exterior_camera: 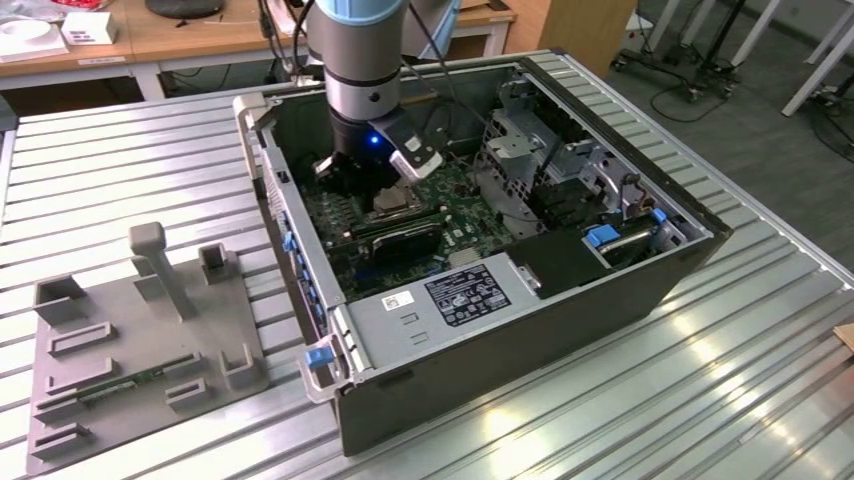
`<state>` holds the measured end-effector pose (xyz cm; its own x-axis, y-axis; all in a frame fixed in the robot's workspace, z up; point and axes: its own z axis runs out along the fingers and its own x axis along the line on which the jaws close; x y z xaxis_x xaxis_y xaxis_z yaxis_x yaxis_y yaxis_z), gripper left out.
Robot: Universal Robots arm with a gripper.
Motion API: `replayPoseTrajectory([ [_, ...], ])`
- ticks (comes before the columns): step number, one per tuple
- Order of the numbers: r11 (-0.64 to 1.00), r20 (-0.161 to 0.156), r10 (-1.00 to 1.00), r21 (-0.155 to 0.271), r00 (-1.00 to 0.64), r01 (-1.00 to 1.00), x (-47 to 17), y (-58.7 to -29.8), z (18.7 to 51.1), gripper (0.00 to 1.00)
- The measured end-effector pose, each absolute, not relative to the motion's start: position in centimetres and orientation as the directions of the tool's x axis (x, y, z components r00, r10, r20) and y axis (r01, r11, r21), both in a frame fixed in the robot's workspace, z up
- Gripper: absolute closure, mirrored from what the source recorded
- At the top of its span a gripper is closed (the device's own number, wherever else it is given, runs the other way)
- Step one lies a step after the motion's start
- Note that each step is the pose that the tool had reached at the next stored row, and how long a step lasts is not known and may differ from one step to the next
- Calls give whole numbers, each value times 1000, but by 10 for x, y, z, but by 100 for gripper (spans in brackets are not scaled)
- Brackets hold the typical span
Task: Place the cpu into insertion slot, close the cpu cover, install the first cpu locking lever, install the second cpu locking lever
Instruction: 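Install the second cpu locking lever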
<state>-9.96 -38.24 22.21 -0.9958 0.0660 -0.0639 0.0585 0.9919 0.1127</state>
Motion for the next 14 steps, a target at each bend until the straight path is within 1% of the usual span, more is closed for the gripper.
replayPoseTrajectory([
  [6, 992, -64, 66, 113, -996, 59, -96, -382, 222, 90],
  [14, 992, -64, 66, 113, -996, 59, -74, -382, 222, 90],
])
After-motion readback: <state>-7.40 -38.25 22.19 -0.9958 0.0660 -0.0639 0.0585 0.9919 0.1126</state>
